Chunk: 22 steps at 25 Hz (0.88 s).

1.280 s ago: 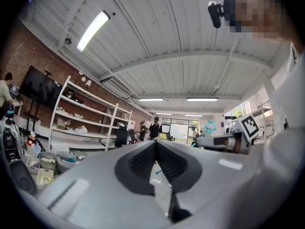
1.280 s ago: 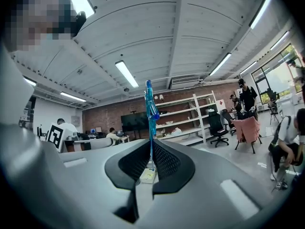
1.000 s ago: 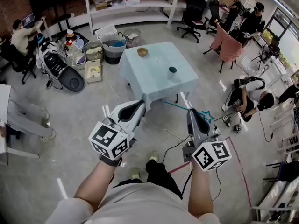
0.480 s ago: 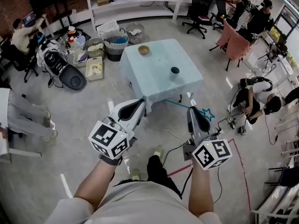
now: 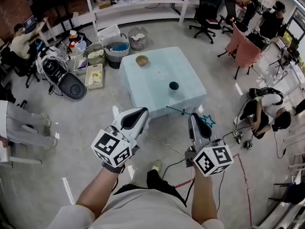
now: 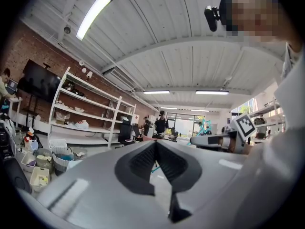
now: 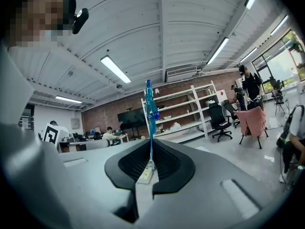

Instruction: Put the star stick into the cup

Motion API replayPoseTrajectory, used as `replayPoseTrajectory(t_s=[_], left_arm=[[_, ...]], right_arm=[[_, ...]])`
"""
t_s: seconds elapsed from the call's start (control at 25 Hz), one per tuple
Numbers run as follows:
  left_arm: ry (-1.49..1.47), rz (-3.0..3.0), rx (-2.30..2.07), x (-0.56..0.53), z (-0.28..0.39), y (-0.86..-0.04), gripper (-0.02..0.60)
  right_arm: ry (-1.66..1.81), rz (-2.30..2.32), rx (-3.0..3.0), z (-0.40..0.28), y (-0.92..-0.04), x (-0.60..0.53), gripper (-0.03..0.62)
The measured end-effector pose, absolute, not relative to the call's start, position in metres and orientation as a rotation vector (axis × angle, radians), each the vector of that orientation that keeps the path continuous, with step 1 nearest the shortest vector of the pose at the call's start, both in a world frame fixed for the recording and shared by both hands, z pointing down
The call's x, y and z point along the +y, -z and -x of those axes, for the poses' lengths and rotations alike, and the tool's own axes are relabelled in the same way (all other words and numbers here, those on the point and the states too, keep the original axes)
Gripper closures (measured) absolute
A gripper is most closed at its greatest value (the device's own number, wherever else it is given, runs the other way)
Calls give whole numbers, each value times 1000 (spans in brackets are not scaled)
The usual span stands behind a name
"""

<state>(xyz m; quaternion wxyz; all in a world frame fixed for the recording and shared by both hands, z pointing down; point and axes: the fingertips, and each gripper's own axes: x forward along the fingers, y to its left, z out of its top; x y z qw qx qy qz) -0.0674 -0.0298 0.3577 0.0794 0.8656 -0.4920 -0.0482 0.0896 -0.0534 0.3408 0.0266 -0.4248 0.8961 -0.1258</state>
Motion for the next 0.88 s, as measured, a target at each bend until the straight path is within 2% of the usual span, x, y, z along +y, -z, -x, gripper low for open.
replayPoseTrajectory(t_s=[0.4, 0.88], left_arm=[[104, -2586, -1491, -104, 30, -370, 575], [83, -2601, -1400, -191, 22, -405, 575]], right_arm=[[396, 1327, 2795, -121, -357, -136, 566], [435, 1459, 2810, -120, -398, -217, 567]])
